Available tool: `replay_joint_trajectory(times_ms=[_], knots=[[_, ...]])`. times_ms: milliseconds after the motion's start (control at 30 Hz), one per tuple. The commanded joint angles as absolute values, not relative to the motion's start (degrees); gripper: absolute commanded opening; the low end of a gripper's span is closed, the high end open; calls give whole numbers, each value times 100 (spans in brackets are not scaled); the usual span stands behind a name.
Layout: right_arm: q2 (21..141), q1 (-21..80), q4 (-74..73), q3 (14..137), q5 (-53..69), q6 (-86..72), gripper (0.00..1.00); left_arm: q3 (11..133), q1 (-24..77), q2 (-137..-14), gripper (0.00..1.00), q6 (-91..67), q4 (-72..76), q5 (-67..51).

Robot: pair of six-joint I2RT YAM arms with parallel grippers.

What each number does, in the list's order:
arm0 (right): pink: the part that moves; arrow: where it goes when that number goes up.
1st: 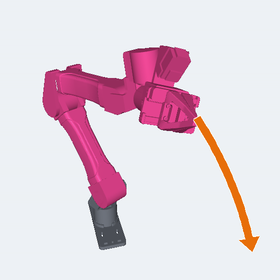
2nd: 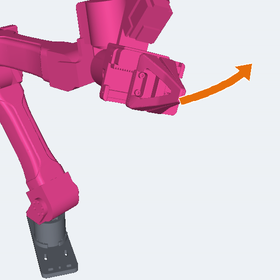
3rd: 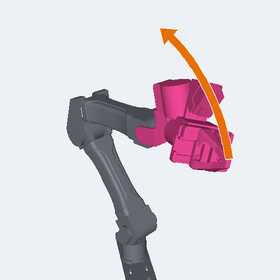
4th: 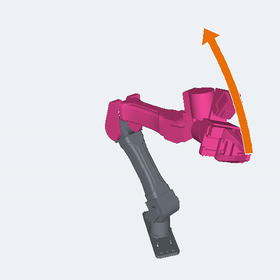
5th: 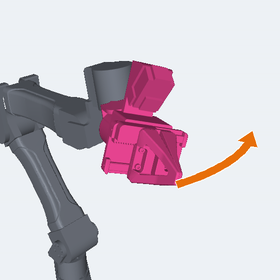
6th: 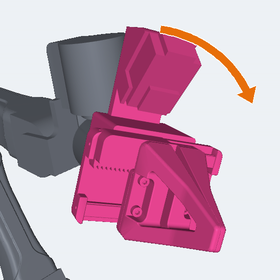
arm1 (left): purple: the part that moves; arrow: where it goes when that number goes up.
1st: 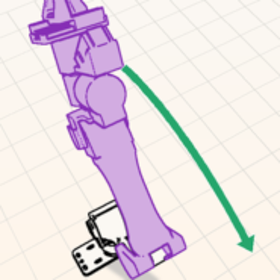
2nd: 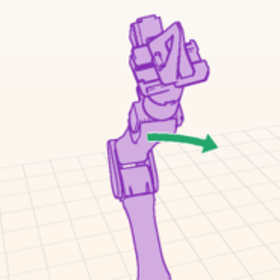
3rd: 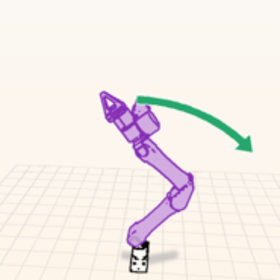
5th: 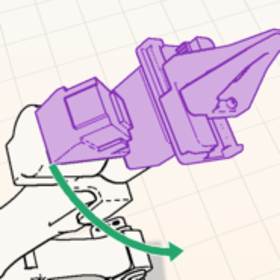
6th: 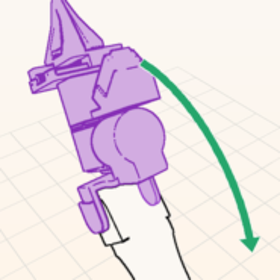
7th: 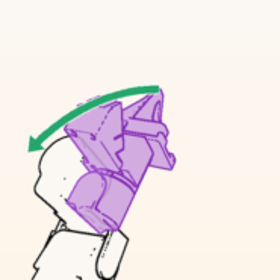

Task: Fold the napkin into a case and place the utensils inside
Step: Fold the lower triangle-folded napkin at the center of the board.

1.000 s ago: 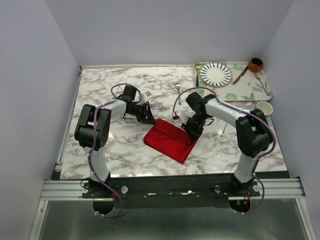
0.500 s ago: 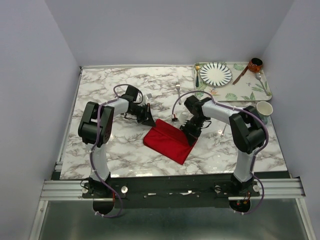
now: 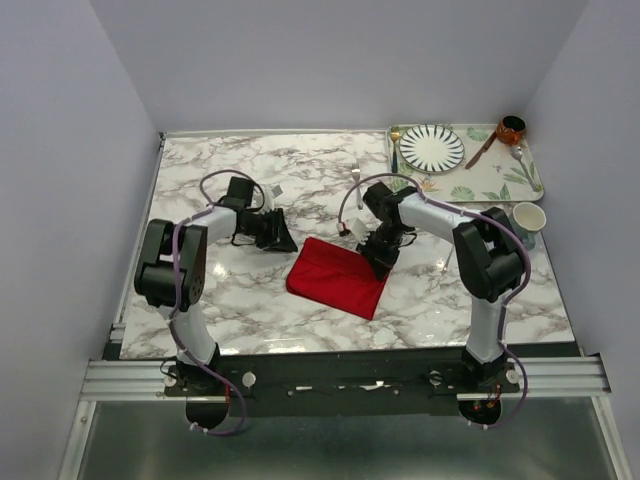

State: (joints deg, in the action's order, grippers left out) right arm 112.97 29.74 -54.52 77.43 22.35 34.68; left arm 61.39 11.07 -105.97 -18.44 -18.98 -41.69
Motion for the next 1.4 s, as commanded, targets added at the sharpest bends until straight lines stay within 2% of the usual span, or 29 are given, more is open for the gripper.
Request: replay_joint_trajectory(times_ms=[0,133,367,733,1100,1267,1367], knots=[[11663,2997,-4957,7918,1345,4358,1,5599,738,-9458,47,-2179,-529,-4447],[11707,3093,-4975,8024,1248,4745,1,5546,799,-9430,49,-2802,-54,-4964],[11681,3287,-4816,7989,1046,5264,1,5528,1309,-10001,31,-3787,896,-5054],[11654,3419,-4685,7919,984,5590,1,5678,1713,-10818,28,-3902,1090,-4843],[11488,3428,-4772,7902,993,5581,1,5546,1670,-11338,18,-3560,721,-4518],[10900,3428,-5018,7840,1221,5458,22,5537,1582,-11513,15,-3280,519,-4360],[10714,3428,-5527,8155,1528,5195,28,5625,1582,-11575,15,-3121,282,-4272]])
